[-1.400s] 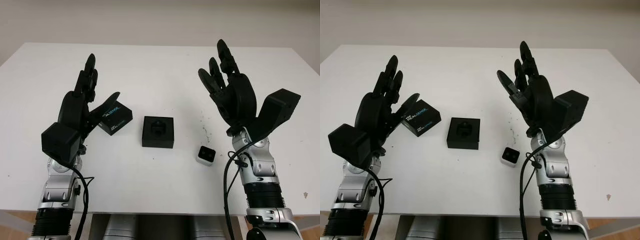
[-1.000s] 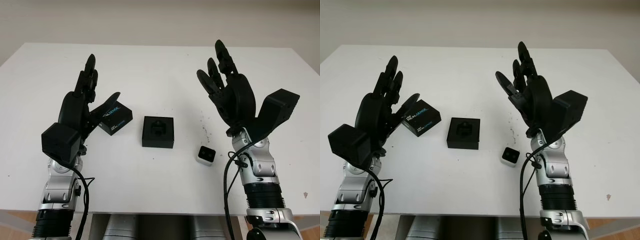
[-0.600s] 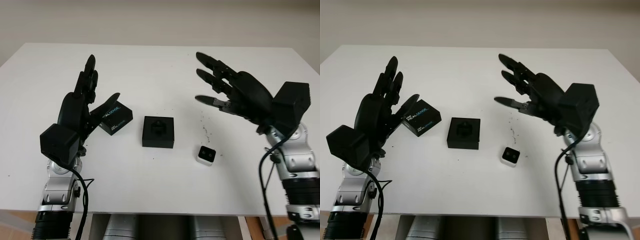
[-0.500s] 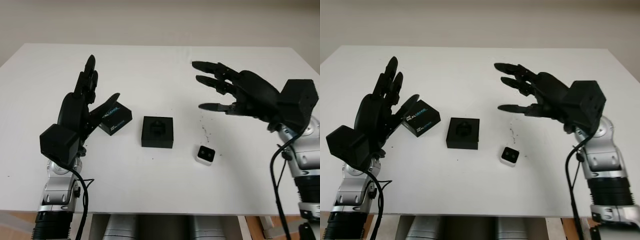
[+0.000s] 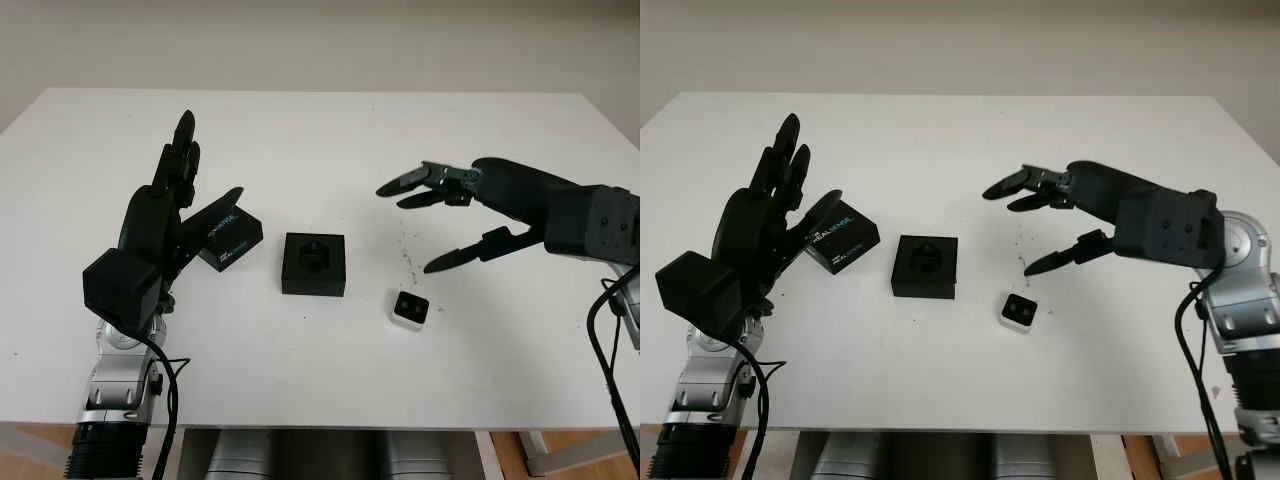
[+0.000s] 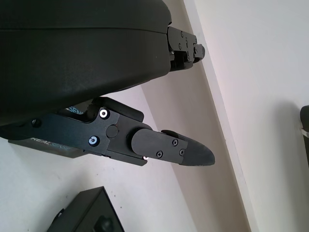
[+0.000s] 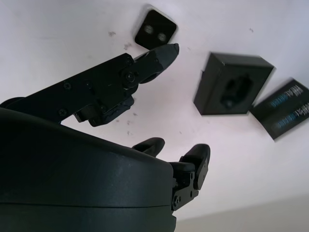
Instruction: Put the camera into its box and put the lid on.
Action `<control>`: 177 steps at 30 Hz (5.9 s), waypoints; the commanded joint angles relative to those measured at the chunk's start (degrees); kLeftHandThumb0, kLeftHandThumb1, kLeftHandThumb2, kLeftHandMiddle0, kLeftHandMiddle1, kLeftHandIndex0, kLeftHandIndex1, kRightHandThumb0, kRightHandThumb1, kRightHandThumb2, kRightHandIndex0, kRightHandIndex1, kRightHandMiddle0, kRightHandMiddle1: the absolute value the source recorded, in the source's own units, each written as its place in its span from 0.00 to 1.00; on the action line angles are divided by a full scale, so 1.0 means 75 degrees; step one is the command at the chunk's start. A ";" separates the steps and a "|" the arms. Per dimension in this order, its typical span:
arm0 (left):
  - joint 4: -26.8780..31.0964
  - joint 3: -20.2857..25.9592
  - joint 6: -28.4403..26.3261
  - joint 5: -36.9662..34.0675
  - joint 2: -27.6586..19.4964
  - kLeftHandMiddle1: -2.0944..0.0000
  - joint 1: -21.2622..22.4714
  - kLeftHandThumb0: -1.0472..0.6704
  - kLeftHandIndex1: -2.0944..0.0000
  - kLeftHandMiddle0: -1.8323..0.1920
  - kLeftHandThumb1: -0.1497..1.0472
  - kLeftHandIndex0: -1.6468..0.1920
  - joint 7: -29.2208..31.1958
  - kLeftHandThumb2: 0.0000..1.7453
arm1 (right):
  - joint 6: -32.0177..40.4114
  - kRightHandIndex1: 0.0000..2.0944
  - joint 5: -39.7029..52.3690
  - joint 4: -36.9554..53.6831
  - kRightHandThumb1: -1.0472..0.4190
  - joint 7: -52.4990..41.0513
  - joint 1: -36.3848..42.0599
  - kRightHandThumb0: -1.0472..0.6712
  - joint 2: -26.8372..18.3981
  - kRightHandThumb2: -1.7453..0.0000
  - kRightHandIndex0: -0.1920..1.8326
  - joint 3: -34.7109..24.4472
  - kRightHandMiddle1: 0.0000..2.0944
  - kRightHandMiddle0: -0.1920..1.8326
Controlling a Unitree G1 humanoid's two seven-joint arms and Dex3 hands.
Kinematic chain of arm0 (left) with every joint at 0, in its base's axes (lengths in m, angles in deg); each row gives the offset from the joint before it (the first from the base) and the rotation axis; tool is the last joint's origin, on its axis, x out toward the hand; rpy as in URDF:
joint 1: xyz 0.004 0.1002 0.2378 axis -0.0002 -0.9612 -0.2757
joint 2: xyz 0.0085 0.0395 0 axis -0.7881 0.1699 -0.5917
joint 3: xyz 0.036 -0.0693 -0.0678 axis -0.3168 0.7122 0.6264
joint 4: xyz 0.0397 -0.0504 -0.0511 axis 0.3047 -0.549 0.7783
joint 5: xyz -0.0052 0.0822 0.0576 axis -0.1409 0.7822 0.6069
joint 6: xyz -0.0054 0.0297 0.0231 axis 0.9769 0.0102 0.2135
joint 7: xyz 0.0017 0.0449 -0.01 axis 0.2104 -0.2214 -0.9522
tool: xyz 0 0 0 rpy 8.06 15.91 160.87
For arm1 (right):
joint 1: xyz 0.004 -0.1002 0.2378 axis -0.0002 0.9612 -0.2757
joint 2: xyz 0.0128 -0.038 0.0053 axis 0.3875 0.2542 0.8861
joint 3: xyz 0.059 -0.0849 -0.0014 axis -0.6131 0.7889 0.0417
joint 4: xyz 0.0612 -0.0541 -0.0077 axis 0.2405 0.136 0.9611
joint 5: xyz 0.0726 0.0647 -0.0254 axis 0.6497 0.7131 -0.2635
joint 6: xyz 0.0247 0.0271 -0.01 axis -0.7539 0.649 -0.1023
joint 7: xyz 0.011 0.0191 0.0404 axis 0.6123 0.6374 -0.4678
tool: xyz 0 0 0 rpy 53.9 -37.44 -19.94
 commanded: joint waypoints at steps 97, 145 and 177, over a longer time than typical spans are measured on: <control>0.0507 -0.0202 -0.0473 0.0189 0.0135 0.97 -0.0005 0.28 0.98 0.90 1.00 0.89 -0.0167 0.07 | -0.6433 0.13 -0.3350 -0.3494 0.15 0.3577 -0.0842 0.37 -0.0113 0.97 0.36 0.1888 0.40 0.28; 0.0782 -0.0225 -0.0665 0.0242 0.0216 0.97 -0.0142 0.28 0.97 0.89 1.00 0.89 -0.0188 0.07 | -0.6431 0.06 -0.3904 -0.3571 0.11 0.4393 -0.1195 0.36 -0.0135 0.97 0.34 0.1806 0.57 0.37; 0.0855 -0.0266 -0.0730 0.0294 0.0300 0.97 -0.0181 0.28 0.97 0.89 1.00 0.89 -0.0222 0.06 | -0.4619 0.02 -0.2396 -0.3531 0.08 0.3330 -0.1832 0.37 0.0809 0.97 0.28 0.1713 0.68 0.31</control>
